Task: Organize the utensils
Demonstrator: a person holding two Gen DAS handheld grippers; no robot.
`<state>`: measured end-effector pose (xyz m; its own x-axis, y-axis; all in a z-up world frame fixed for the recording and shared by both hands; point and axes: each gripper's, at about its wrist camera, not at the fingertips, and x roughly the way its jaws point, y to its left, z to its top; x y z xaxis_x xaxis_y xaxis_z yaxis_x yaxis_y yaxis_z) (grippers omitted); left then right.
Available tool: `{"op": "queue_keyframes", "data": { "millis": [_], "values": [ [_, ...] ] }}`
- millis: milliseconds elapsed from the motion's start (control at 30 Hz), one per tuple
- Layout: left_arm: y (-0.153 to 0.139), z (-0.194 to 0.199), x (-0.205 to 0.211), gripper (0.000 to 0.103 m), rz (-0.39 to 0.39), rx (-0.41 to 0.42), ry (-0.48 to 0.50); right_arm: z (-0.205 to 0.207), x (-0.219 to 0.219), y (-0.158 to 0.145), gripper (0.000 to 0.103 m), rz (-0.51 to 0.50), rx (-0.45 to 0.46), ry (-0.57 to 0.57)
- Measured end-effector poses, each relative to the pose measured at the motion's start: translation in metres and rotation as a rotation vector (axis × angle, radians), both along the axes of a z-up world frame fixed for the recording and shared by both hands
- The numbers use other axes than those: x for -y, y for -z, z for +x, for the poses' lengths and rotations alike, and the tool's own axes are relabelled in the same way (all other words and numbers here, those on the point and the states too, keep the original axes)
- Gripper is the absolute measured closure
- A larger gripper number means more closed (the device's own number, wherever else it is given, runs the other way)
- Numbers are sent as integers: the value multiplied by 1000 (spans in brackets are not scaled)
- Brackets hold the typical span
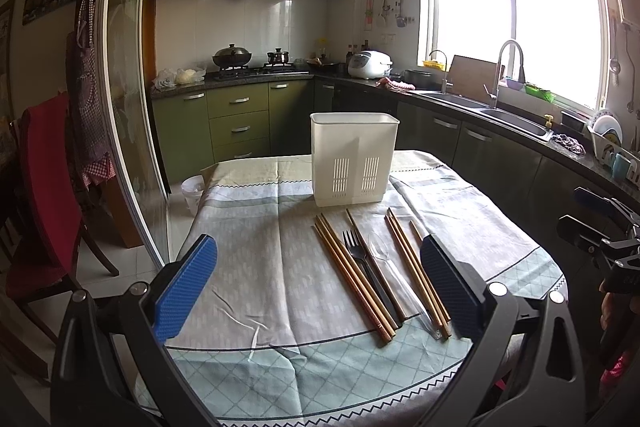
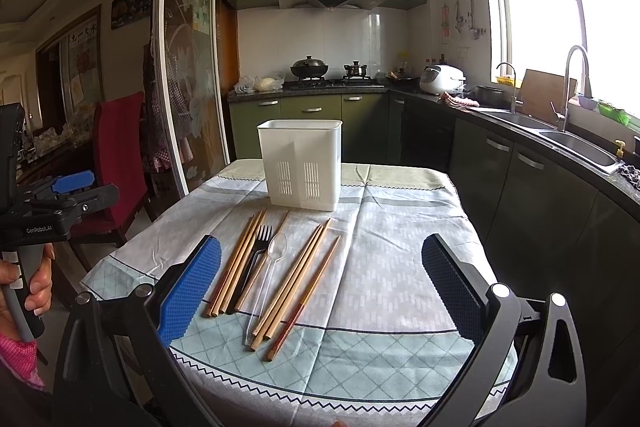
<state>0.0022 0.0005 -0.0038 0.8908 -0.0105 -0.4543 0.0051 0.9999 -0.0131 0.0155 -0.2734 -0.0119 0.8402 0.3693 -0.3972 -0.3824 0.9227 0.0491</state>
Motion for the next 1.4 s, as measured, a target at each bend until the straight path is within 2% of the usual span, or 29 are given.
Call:
{"op": "queue_keyframes", "data": {
  "millis": [600,867,1400],
  "values": [
    [3,1,-1,6,0,-5,0,2,6,-3,4,19,-10,17],
    [5,0,0,6,1,-5,-1,5,14,-3,4,67,-26,17],
    [9,4,-3,6,-1,-17,-1,20,19,6,4,79,-93,67]
  ]
}}
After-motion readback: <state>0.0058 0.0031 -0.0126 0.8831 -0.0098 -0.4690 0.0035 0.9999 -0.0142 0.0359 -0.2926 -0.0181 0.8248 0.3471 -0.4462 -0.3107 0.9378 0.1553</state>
